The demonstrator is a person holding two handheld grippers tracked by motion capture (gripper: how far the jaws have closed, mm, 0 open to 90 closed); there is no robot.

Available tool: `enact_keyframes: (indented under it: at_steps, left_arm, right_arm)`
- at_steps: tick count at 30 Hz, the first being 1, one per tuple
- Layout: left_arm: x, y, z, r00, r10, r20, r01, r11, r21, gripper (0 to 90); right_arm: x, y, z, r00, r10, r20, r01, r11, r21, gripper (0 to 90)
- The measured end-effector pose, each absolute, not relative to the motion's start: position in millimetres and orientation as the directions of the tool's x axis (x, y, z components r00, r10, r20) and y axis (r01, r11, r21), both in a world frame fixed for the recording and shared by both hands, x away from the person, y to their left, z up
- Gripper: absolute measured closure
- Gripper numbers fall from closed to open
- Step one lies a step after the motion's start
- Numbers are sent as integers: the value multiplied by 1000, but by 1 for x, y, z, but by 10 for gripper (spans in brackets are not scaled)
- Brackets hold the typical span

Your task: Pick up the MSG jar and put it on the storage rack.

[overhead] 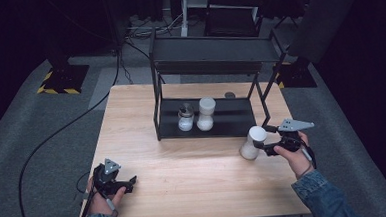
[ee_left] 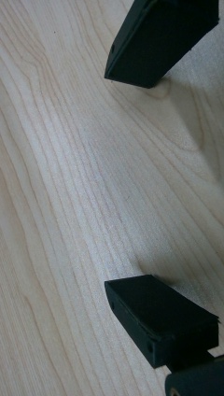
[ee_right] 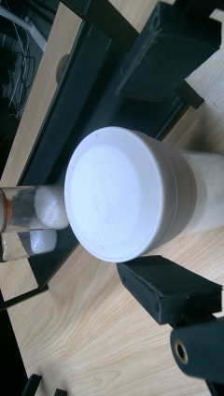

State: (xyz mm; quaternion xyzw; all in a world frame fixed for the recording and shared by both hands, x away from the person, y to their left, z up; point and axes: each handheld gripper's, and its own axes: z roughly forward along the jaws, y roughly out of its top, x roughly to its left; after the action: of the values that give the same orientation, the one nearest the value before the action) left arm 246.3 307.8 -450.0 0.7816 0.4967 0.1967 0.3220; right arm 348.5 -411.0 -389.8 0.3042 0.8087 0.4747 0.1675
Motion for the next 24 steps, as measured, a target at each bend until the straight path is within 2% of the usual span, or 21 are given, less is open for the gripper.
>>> enact_keyframes:
  at_steps: [17,24]
  left_arm:
    - [246,308,-450,432,902,-12,649,-302,698,26]
    - [246,308,-450,433,902,-12,649,-302,698,26]
  right_arm:
    - [356,-403,-400,-768,640,23,344,382,858,163]
    - [359,-397,-402,-778,628,12,328,390,860,241]
